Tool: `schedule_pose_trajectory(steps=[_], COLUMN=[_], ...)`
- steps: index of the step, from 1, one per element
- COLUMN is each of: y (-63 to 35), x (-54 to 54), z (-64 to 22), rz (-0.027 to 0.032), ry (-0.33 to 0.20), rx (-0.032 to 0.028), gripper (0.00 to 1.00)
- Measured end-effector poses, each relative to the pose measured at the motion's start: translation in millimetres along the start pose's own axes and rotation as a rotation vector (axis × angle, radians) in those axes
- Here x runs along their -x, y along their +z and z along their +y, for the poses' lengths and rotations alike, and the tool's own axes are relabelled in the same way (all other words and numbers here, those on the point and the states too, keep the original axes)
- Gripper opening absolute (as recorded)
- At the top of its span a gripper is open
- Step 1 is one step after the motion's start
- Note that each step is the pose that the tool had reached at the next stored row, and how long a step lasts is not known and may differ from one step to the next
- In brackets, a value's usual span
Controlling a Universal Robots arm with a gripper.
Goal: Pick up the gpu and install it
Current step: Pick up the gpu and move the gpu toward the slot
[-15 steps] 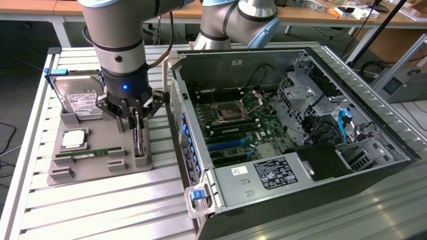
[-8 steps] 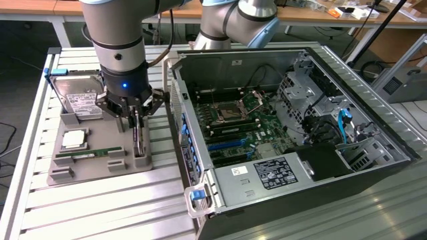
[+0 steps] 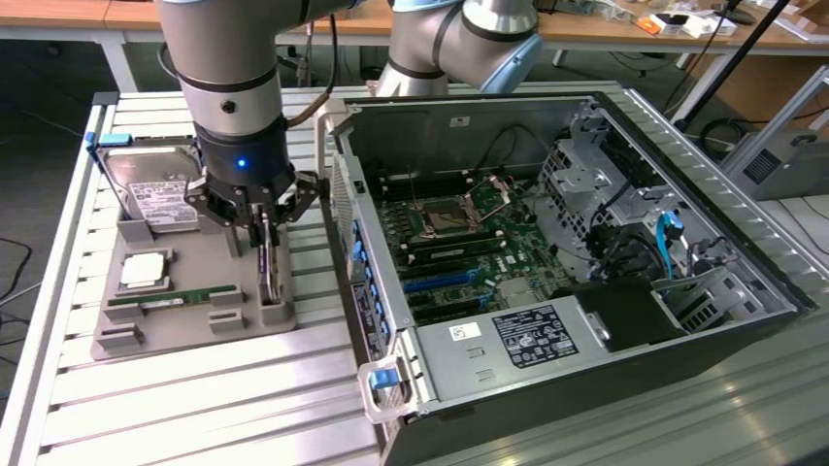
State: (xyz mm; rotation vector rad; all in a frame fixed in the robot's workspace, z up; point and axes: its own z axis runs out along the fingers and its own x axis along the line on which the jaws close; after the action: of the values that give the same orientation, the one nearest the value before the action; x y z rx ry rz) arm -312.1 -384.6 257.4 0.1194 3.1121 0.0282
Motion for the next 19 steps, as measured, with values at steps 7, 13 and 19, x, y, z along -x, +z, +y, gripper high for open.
schedule_pose_trajectory(steps=[7,13,19], y=[-2.5,-4.9,-7.4], x=[0.0,0.1,0.2], z=[0.0,0.1,0.1], rz=[0.0,-0.0001,-0.0001], ry=[0.0,0.0,0.0], rx=[0.0,0.0001,0.0001], gripper=[0.27,0.27,0.27])
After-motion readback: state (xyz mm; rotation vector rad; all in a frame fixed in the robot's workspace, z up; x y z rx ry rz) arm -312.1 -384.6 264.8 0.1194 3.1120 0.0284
